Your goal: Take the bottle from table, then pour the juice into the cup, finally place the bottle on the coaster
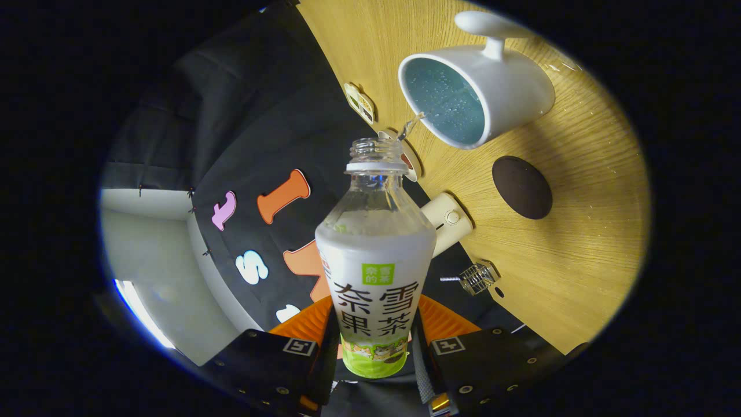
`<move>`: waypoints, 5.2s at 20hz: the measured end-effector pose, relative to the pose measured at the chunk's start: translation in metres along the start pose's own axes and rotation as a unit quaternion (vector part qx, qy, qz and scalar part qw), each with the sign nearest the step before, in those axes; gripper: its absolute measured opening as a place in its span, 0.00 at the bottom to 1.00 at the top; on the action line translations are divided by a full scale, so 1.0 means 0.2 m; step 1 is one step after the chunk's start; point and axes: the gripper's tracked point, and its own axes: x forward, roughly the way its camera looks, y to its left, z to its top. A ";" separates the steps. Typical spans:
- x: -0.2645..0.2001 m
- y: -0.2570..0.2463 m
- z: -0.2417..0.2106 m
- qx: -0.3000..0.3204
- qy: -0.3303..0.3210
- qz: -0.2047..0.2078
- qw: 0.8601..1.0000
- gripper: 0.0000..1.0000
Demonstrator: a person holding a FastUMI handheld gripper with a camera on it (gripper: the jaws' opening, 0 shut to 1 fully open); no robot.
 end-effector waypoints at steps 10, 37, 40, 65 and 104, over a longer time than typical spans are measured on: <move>0.02 0.02 -0.01 0.042 -0.016 0.009 0.999 0.58; 0.04 -0.30 -0.08 -0.408 0.057 -0.118 0.903 0.58; 0.04 -0.30 -0.05 -0.508 0.063 -0.114 0.851 0.58; 0.30 -0.30 0.16 -0.909 0.047 -0.086 0.405 0.58; -0.27 -0.02 -0.47 -0.880 0.028 0.010 0.474 0.97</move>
